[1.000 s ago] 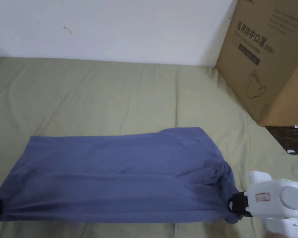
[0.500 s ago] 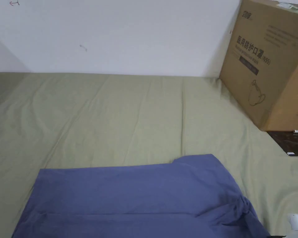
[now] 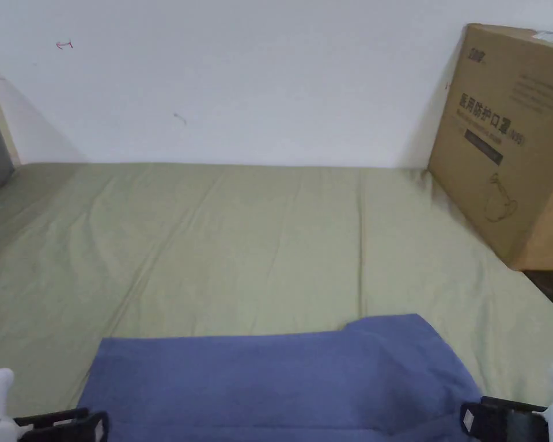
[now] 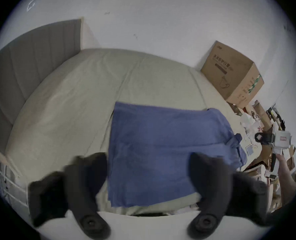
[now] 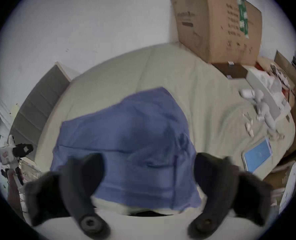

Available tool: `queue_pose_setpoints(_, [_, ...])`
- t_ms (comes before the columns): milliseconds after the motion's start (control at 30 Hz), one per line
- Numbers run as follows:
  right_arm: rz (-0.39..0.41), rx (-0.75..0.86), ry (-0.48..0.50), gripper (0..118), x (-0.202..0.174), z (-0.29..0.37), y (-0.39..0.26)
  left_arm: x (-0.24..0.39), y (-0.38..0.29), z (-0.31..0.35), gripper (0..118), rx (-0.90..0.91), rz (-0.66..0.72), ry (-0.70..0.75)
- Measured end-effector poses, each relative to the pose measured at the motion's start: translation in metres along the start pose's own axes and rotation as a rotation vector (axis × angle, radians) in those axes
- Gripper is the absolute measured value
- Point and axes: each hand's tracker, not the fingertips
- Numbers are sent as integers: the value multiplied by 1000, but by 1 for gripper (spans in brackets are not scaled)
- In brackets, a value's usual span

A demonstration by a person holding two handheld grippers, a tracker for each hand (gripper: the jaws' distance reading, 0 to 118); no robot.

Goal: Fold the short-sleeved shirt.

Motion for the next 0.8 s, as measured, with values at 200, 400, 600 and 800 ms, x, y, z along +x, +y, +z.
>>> queue_pose_setpoints(200, [29, 81, 38, 0, -24, -29, 39, 21, 46, -37, 0, 13, -59, 3])
queue_pose_setpoints(400, [43, 36, 68, 0, -26, -75, 55, -29, 92, -140, 1, -93, 66, 13])
queue_pose_setpoints(600, [4, -40, 76, 0, -14, -113, 50, -72, 108, -209, 118, -192, 56, 93])
queue_pose_setpoints(800, [-12, -70, 55, 0, 1, -139, 62, -88, 110, -247, 58, -284, -34, 107])
